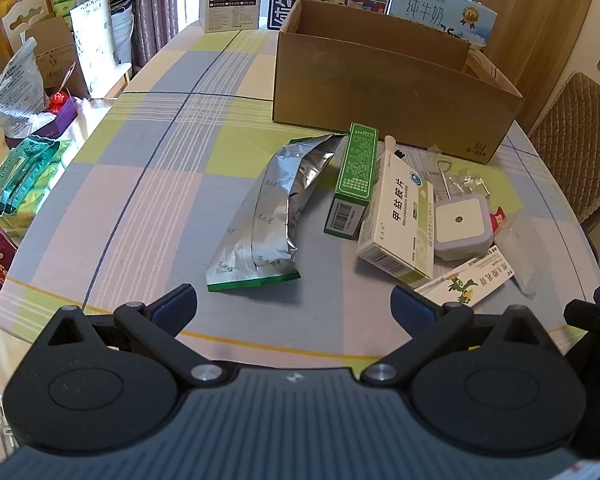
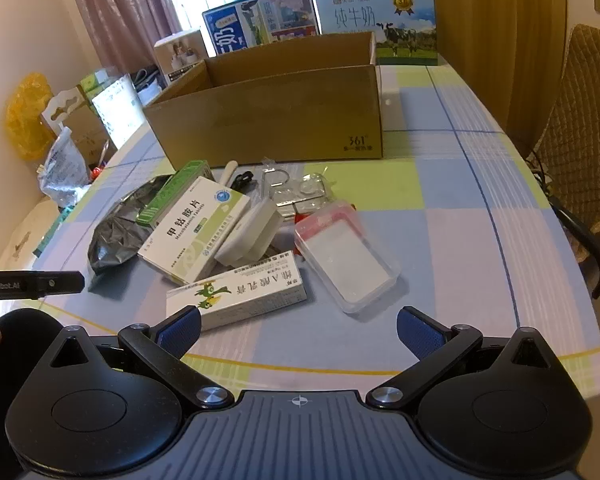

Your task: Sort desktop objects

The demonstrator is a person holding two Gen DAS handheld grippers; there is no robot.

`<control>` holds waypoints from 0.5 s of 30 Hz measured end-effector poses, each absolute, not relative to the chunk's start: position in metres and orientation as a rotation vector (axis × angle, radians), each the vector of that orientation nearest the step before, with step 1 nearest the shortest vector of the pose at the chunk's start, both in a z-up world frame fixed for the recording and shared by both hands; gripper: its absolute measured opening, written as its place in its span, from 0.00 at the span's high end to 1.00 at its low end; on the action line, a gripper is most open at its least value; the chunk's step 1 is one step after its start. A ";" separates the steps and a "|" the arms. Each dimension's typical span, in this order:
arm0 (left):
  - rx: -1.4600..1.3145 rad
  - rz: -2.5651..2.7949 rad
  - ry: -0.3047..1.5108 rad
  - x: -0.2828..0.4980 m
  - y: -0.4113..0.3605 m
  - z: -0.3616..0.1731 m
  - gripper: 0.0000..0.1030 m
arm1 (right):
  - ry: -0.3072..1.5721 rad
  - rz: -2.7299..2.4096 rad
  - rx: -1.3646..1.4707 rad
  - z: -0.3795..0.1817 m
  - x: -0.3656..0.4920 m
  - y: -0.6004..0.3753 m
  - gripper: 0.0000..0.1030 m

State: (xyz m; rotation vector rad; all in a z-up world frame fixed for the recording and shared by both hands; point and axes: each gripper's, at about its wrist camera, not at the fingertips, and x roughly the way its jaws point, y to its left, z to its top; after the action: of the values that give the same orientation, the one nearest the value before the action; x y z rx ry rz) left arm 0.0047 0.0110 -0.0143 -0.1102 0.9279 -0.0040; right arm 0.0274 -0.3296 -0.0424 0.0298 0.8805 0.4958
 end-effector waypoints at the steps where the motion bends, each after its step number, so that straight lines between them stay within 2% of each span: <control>1: -0.113 -0.003 0.928 0.005 0.011 -0.014 0.02 | 0.880 0.498 0.034 -0.042 0.027 -0.330 0.02; 15: -0.150 -0.012 0.931 0.007 0.015 -0.015 0.02 | 0.881 0.498 0.047 -0.042 0.028 -0.330 0.02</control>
State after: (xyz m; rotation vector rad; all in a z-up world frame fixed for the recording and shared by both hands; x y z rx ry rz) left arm 0.0066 0.0153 -0.0155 -0.1503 0.9313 -0.0121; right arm 0.0277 -0.3299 -0.0420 0.0468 0.8810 0.4985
